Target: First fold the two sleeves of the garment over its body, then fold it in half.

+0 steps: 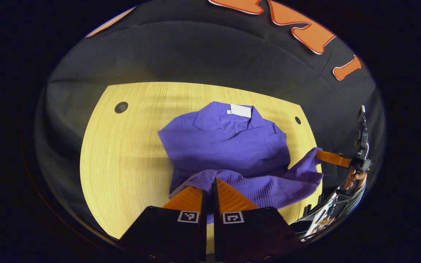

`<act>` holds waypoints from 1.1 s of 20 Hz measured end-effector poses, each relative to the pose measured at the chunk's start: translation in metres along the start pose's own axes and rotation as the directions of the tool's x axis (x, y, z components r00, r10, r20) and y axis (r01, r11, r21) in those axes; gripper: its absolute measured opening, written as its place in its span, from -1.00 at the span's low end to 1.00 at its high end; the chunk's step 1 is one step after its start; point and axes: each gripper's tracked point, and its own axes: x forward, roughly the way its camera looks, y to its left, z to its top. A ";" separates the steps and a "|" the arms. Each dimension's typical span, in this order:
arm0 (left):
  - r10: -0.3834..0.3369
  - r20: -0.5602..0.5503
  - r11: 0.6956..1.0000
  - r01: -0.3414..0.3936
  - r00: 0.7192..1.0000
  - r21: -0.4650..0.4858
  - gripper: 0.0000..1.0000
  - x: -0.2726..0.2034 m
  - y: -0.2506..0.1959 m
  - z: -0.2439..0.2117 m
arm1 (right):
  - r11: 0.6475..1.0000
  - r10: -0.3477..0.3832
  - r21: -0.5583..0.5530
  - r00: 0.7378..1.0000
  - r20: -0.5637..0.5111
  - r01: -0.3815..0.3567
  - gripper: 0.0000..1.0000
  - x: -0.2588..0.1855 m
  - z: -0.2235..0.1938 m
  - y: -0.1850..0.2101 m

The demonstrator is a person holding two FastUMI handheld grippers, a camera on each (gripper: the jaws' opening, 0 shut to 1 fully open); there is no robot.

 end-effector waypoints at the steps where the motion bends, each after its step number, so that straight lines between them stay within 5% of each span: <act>1: 0.022 -0.009 1.000 -0.022 1.000 0.008 -0.82 0.010 0.005 0.008 | 1.000 0.003 0.007 1.000 -0.001 -0.003 -0.94 0.009 0.010 -0.002; 8: 0.131 -0.005 0.990 -0.131 0.991 0.049 -0.81 0.057 0.024 0.061 | 0.998 0.028 0.060 0.999 -0.015 -0.027 -0.94 0.063 0.058 -0.010; 14: 0.186 0.128 0.980 -0.193 0.974 0.051 -0.65 0.087 0.033 0.100 | 0.988 0.035 0.152 0.999 0.031 -0.039 -0.85 0.095 0.089 -0.008; 16: 0.201 0.211 0.978 -0.206 0.957 0.004 -0.30 0.086 0.042 0.119 | 0.984 0.033 0.175 0.997 0.067 -0.044 -0.72 0.097 0.099 -0.011; 17: 0.200 0.248 0.979 -0.200 0.948 -0.025 -0.22 0.086 0.038 0.123 | 0.983 0.024 0.179 0.995 0.095 -0.041 -0.84 0.094 0.106 -0.015; 18: 0.216 0.284 0.976 -0.215 0.934 -0.033 0.02 0.081 0.039 0.128 | 0.983 0.021 0.180 0.992 0.128 -0.044 -0.50 0.089 0.113 -0.017; 20: 0.266 0.366 0.960 -0.279 0.892 -0.019 0.67 0.062 0.054 0.145 | 0.985 0.001 0.172 0.983 0.183 -0.033 -0.22 0.076 0.123 -0.022; 22: 0.333 0.452 0.926 -0.377 0.827 0.006 0.95 0.037 0.065 0.161 | 0.989 -0.024 0.146 0.975 0.220 -0.008 0.07 0.059 0.126 -0.028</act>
